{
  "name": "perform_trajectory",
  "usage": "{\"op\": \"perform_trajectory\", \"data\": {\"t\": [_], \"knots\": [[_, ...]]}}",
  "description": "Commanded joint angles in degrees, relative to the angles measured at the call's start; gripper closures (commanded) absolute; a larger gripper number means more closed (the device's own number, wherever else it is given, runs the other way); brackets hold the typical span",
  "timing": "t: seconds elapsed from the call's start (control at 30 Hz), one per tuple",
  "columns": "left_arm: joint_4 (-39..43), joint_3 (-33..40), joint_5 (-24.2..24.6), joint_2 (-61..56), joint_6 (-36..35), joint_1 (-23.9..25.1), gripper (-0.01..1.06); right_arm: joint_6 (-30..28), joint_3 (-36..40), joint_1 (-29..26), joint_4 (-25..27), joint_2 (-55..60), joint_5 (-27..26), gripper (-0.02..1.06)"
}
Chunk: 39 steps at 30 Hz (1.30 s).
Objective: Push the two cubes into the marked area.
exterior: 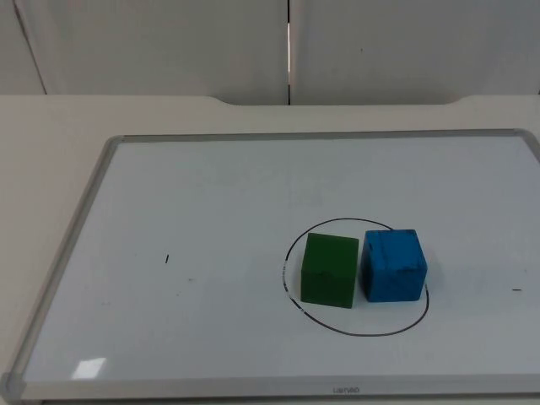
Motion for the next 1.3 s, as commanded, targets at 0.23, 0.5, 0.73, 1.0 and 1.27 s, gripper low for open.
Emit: {"op": "perform_trajectory", "data": {"t": [0.23,0.5,0.73,1.0,1.27], "knots": [[-0.6,0.2,0.0,-0.2,0.1,-0.2,1.05,-0.6,0.5,-0.1,-0.3,-0.1,-0.8,-0.01],[-0.6,0.2,0.0,-0.2,0.1,-0.2,0.84,-0.6,0.5,-0.1,-0.3,-0.1,-0.8,-0.01],[-0.6,0.2,0.0,-0.2,0.1,-0.2,0.07,-0.6,0.5,-0.1,-0.3,-0.1,-0.8,-0.01],[-0.6,0.2,0.0,-0.2,0.1,-0.2,0.0,-0.6,0.5,-0.1,-0.3,-0.1,-0.8,-0.01],[-0.6,0.2,0.0,-0.2,0.1,-0.2,0.0,-0.6,0.5,-0.1,-0.3,-0.1,-0.8,-0.01]]}}
